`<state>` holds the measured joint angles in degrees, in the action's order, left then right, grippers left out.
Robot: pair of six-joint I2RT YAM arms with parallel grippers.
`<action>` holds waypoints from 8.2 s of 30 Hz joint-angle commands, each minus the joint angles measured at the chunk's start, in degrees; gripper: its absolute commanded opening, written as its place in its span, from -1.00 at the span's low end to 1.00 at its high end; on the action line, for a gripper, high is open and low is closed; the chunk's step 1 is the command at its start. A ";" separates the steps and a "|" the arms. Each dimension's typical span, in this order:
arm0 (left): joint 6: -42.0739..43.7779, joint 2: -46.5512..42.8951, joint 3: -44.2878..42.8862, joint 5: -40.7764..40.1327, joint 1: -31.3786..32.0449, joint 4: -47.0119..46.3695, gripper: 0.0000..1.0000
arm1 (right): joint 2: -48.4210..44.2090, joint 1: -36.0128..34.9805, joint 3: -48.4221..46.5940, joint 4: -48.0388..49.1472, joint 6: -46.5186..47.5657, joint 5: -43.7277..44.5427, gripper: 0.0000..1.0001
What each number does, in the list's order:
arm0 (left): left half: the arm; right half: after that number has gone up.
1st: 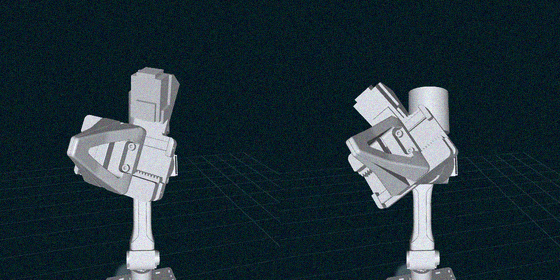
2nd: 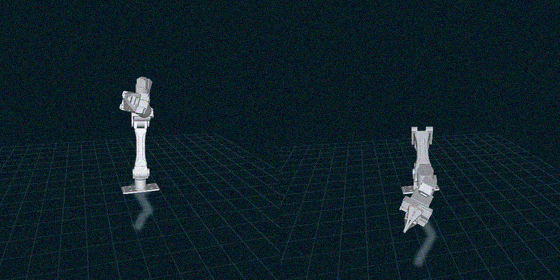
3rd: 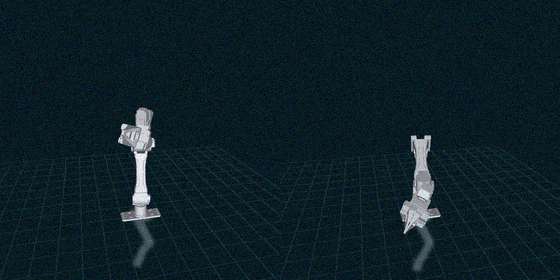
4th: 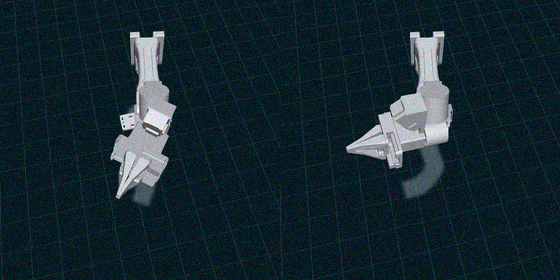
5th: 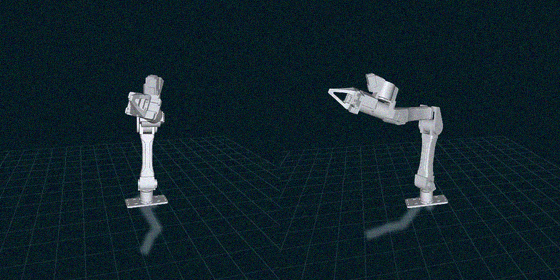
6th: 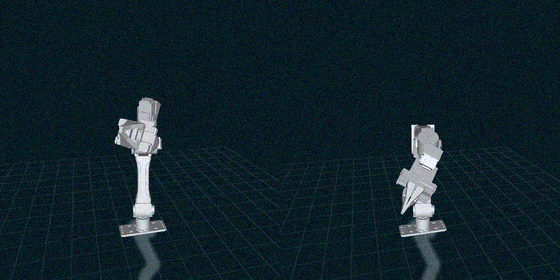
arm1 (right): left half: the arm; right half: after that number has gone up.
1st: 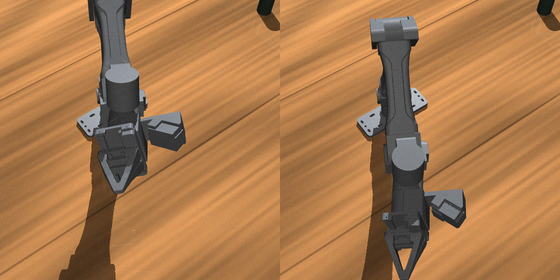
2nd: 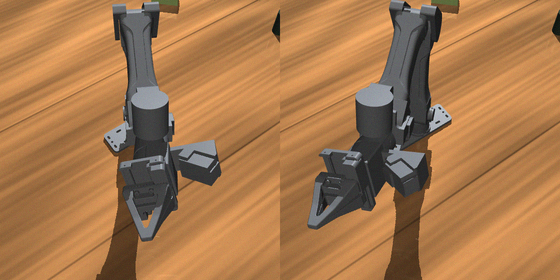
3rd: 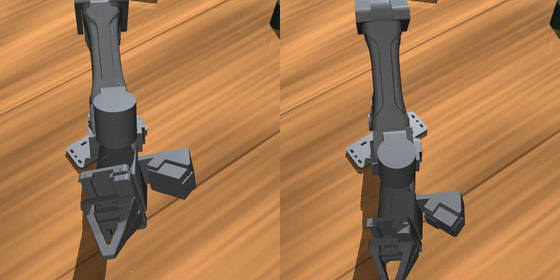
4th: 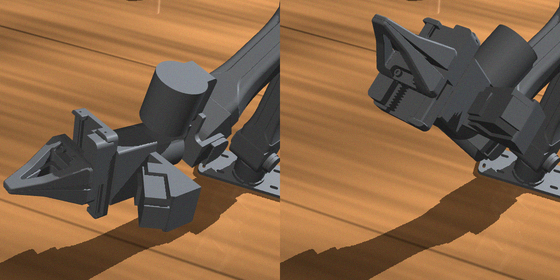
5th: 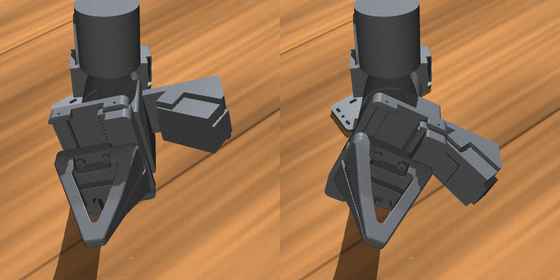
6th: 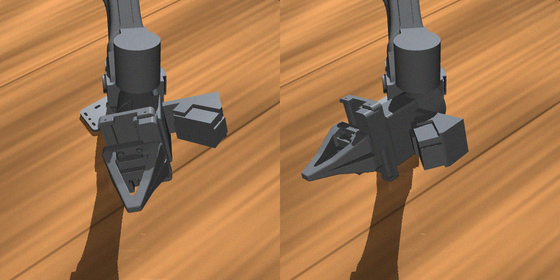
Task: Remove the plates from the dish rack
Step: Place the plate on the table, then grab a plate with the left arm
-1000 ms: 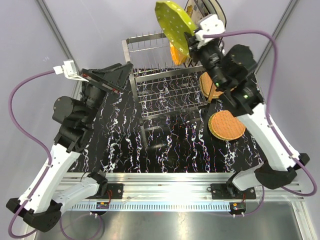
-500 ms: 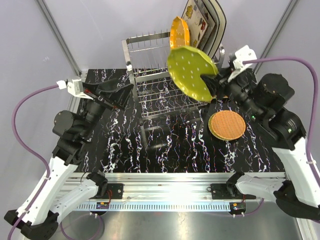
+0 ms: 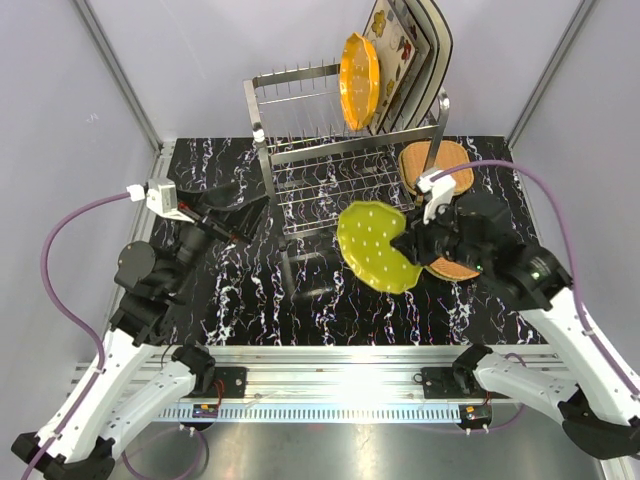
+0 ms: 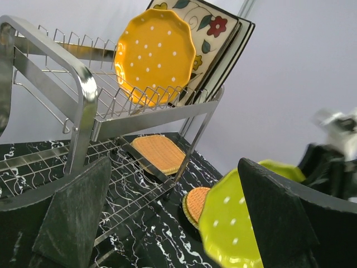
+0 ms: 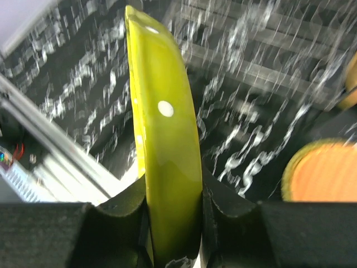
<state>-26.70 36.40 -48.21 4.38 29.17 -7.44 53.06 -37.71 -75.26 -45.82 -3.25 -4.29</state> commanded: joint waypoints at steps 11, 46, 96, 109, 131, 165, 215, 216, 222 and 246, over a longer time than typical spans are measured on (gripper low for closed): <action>0.95 -7.04 5.57 0.28 -0.16 -2.14 0.98 | 11.18 25.22 13.03 16.44 -15.73 -36.11 -1.00; -4.50 -9.07 14.89 -2.62 -0.17 -6.27 0.98 | 29.56 31.21 33.60 48.46 -27.52 -35.17 -1.00; -6.00 -12.93 17.44 -4.21 -0.16 -3.54 0.98 | 33.78 31.12 36.94 49.69 -21.36 -29.37 0.74; -6.00 -11.88 17.36 -4.03 -0.16 -4.25 0.98 | 33.60 31.21 36.24 48.11 -19.87 -27.08 1.00; -5.56 -11.27 16.48 -4.29 -0.17 -2.75 0.98 | 35.27 27.08 33.17 43.89 -15.65 -25.06 0.99; -4.77 -9.16 14.63 -4.29 -0.16 -0.82 0.98 | 34.31 23.30 26.14 35.81 -12.31 -15.05 0.97; 9.13 63.42 -88.62 -18.63 11.09 42.16 0.97 | 7.94 34.02 13.21 11.02 7.20 -32.62 0.99; 8.51 66.23 -90.12 -17.23 11.00 41.55 0.95 | 7.76 34.28 13.21 11.19 7.03 -32.62 0.99; -5.28 69.15 -85.66 -4.74 6.70 27.24 0.68 | 6.62 34.90 13.74 11.98 5.71 -32.53 0.99; -11.62 79.08 -88.11 1.24 5.55 17.55 0.17 | 4.95 35.34 16.03 14.45 2.02 -33.76 0.99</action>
<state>-38.65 114.87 -134.10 5.21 34.65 14.63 59.13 -2.72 -59.31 -33.67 -0.10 -37.01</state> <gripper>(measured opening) 0.589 0.994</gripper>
